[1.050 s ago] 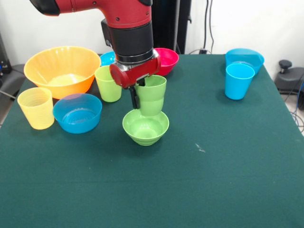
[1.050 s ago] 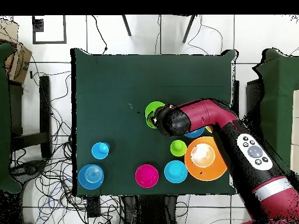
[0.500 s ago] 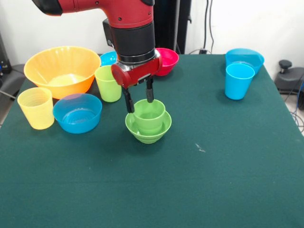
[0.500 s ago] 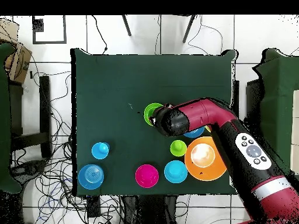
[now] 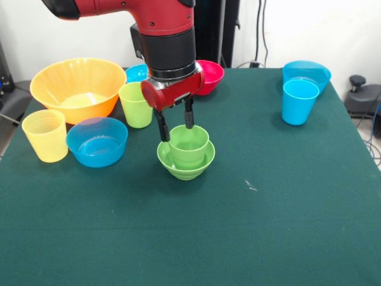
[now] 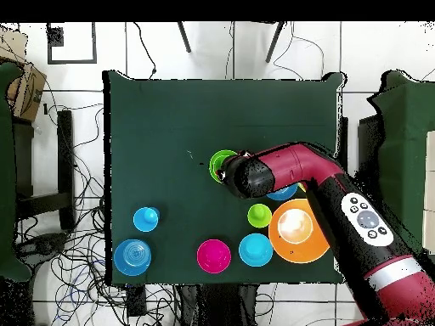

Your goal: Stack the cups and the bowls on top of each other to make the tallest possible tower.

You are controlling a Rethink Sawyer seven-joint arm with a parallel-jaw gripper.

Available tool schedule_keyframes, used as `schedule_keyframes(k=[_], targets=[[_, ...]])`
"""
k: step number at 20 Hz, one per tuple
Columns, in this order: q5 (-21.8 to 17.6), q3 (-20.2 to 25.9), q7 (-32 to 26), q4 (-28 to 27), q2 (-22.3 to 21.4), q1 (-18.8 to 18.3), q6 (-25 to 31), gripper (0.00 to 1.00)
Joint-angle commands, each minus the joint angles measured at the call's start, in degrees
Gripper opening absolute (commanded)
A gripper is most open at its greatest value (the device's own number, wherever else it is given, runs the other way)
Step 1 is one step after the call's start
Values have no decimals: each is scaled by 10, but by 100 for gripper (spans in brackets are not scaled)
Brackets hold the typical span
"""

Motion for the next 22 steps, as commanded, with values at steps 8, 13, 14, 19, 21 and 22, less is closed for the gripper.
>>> schedule_keyframes(k=[8,13,14,19,21,22], targets=[[-40,-22,-49,-11,-16,76,11,100],[-24,-22,-30,-16,-7,88,-5,100],[-24,-24,-26,-20,-5,91,-6,100],[-34,-39,4,-26,-3,110,-27,100],[-42,-47,19,-19,-1,114,-46,100],[-48,-52,28,-15,0,117,-57,100]])
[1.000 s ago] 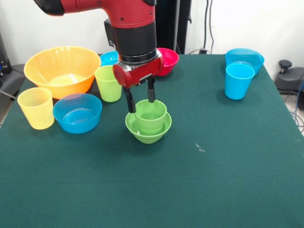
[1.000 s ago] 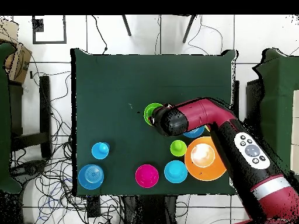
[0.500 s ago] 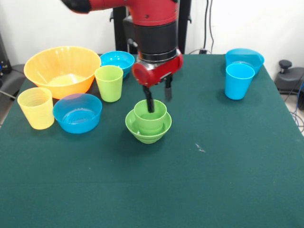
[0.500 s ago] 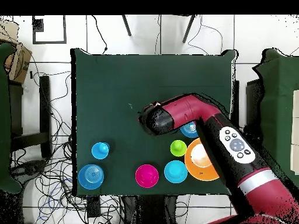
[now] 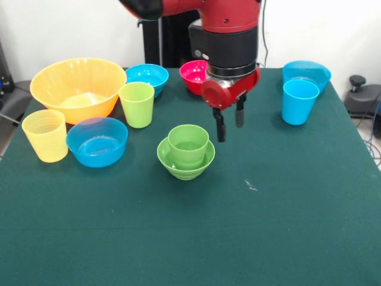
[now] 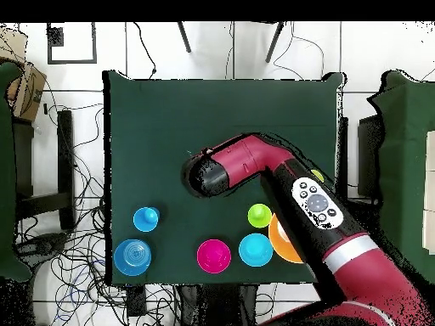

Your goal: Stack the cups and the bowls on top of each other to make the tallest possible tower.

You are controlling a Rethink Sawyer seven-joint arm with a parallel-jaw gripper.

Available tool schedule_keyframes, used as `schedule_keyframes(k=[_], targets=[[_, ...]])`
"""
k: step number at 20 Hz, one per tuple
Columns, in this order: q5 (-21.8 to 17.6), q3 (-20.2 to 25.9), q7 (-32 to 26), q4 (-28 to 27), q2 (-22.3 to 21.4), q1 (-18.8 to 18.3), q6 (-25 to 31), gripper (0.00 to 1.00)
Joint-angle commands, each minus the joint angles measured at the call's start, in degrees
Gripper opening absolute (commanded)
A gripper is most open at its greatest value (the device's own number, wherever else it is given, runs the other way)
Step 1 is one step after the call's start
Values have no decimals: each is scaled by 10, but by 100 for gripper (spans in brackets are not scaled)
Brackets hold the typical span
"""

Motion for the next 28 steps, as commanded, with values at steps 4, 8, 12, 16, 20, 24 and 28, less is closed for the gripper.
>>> schedule_keyframes(k=[4,8,12,16,20,24,28], targets=[[-67,-73,83,-12,24,53,-99,100],[-71,-104,122,-22,40,90,-150,100],[-66,-135,134,-34,37,128,-159,100],[-44,-148,130,-44,35,150,-156,100],[-32,-158,127,-48,41,156,-167,100],[-22,-151,113,-48,58,141,-179,100],[-7,-122,100,-35,99,91,-225,100]])
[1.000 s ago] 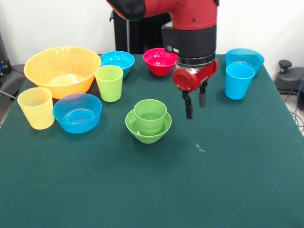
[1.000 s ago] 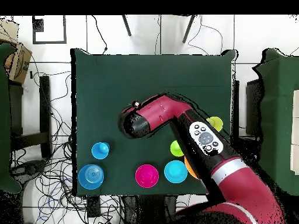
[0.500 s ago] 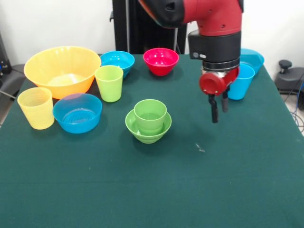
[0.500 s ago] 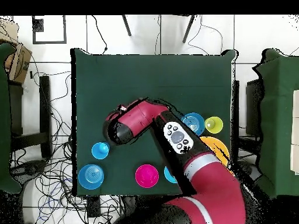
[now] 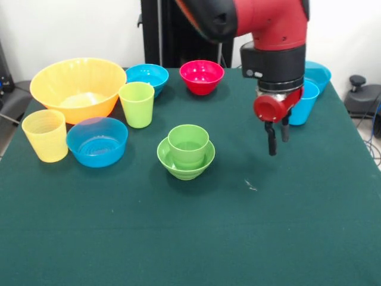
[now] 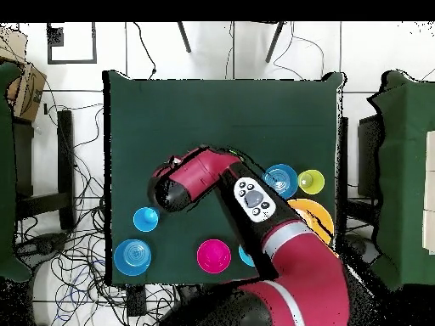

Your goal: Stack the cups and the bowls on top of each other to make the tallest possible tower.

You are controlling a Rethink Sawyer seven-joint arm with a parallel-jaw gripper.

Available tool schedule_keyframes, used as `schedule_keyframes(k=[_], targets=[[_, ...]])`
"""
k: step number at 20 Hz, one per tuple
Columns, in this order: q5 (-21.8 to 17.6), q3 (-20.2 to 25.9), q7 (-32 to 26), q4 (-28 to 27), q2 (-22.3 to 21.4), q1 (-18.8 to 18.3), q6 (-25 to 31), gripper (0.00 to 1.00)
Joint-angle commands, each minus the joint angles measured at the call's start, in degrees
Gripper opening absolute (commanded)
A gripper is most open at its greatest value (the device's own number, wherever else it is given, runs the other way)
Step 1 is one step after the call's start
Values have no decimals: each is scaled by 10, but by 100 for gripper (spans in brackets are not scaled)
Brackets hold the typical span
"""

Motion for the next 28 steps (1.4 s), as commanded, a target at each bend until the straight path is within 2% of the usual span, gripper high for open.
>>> schedule_keyframes(k=[1,3,8,11,15,21,28], targets=[[8,-4,50,-25,86,-61,-77,100],[15,9,40,-21,101,-78,-85,100],[34,70,-7,-3,144,-153,-93,100],[3,103,-9,-5,204,-190,-156,100],[-36,121,14,5,238,-213,-228,100],[-53,101,34,6,235,-200,-277,100],[-36,84,49,11,214,-175,-285,100]])
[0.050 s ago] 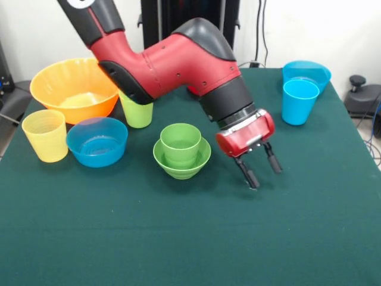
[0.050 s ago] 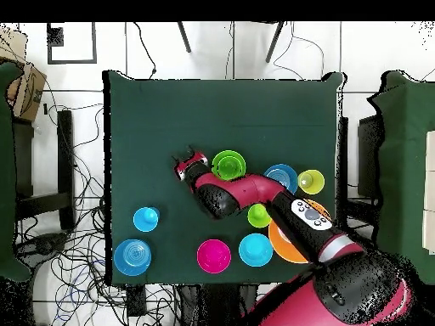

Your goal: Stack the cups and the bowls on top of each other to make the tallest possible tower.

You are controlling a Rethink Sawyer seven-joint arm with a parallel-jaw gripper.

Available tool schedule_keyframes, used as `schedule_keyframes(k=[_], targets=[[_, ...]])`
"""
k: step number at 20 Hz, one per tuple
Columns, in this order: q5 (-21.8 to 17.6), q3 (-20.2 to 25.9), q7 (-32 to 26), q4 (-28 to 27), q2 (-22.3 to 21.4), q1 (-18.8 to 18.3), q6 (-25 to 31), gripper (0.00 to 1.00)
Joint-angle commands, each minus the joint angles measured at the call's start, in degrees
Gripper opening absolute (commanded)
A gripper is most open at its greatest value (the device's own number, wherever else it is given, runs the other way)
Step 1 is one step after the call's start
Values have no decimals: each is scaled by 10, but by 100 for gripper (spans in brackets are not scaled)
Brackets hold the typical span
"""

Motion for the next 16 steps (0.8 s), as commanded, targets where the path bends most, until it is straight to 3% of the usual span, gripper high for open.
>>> schedule_keyframes(k=[1,9,12,16], targets=[[-26,3,50,6,-2,33,-4,100],[-17,-14,66,6,-10,54,-23,100],[5,-51,78,5,-48,96,-10,100],[87,-99,47,8,-183,162,222,100]])
